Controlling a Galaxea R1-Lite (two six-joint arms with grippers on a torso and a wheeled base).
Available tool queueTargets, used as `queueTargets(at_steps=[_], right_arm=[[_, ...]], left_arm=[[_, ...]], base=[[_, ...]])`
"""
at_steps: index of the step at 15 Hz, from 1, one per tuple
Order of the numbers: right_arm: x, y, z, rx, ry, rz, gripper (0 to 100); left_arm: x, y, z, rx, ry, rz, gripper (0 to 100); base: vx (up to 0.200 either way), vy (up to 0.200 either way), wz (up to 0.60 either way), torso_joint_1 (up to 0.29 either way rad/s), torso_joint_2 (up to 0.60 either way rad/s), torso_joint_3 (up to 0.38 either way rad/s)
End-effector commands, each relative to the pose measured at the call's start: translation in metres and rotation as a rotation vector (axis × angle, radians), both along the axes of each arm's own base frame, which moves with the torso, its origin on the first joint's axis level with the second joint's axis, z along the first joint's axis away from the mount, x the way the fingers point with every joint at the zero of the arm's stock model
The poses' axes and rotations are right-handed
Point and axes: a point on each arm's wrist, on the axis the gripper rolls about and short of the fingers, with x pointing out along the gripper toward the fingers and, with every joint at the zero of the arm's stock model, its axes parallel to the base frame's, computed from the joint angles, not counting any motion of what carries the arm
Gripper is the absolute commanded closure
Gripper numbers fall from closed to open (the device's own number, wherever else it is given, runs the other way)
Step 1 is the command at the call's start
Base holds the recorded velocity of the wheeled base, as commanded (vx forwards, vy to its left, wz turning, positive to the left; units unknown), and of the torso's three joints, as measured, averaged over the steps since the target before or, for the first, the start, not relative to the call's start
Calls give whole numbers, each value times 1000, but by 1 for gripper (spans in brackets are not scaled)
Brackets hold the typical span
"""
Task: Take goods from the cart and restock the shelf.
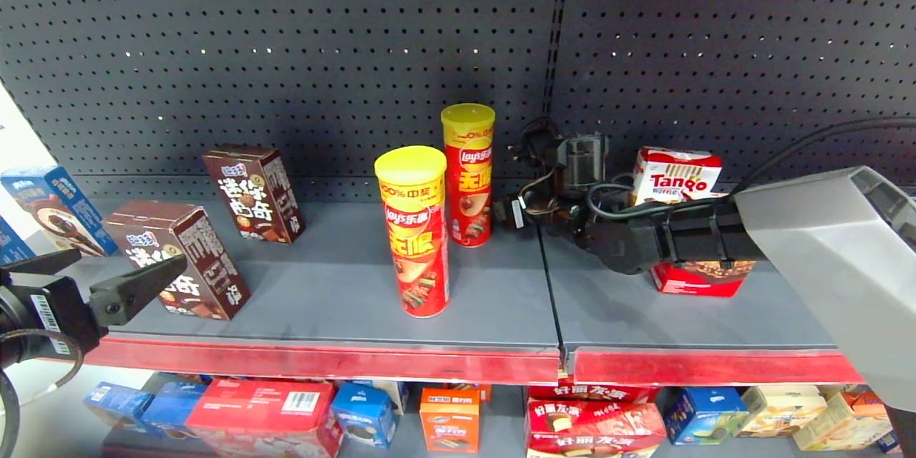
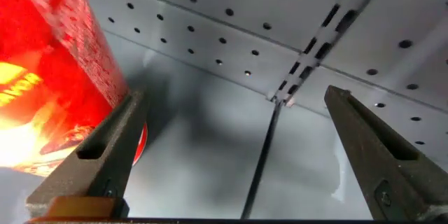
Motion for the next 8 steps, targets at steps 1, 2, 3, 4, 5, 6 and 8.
queueTargets(at_steps=[1, 2, 3, 4, 5, 6, 8], right_arm=[[-1, 2, -1, -1, 1, 4, 0], [-1, 1, -1, -3, 1, 5, 0], [-2, 2, -1, -1, 1, 7, 0], [-5, 5, -2, -3, 4, 14, 0], [-7, 7, 0, 0, 1, 16, 0], [-11, 12, 1, -3, 0, 17, 0], [-16, 19, 2, -2, -3, 31, 0]], left_arm=[[0, 0, 1, -1, -1, 0, 0], [0, 0, 1, -1, -3, 0, 0], [1, 0, 2, -1, -6, 0, 0], [1, 0, 2, -1, -6, 0, 0], [1, 0, 2, -1, -6, 0, 0], [1, 0, 2, -1, -6, 0, 0], [1, 0, 2, -1, -7, 0, 0]], base=[[0, 0, 0, 0, 0, 0], [0, 0, 0, 0, 0, 0], [0, 0, 0, 0, 0, 0], [0, 0, 0, 0, 0, 0], [0, 0, 0, 0, 0, 0], [0, 0, 0, 0, 0, 0], [0, 0, 0, 0, 0, 0]])
